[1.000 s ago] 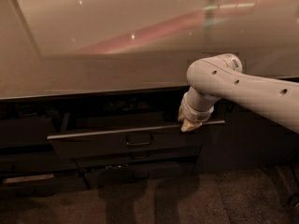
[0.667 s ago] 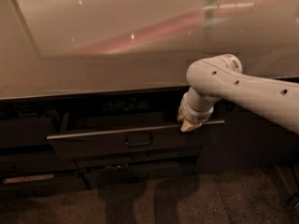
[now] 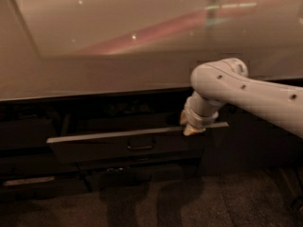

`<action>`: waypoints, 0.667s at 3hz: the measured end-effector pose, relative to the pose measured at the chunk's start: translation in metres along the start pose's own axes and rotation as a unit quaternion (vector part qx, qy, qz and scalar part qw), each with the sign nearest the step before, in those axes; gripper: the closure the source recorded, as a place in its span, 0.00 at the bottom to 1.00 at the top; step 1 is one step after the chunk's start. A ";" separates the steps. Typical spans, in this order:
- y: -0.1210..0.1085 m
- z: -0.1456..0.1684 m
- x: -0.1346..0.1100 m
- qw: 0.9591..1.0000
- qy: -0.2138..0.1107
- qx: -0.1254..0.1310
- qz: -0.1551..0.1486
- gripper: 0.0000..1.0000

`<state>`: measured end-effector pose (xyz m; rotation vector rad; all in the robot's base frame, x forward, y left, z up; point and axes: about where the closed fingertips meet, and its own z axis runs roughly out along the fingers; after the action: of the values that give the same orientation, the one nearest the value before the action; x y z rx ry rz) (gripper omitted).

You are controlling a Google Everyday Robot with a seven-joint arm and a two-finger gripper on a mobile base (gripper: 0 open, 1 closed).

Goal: Open top drawer

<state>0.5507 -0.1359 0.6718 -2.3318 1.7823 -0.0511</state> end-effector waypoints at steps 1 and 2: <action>0.000 -0.002 -0.001 1.000 -0.001 0.000 0.000 1.00; 0.008 -0.002 -0.003 1.000 -0.002 -0.001 -0.004 1.00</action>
Offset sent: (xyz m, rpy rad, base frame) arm -0.2588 0.0314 -0.0969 0.0439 0.0825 0.2561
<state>0.5424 -0.1349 0.6724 -2.3391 1.7716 -0.0451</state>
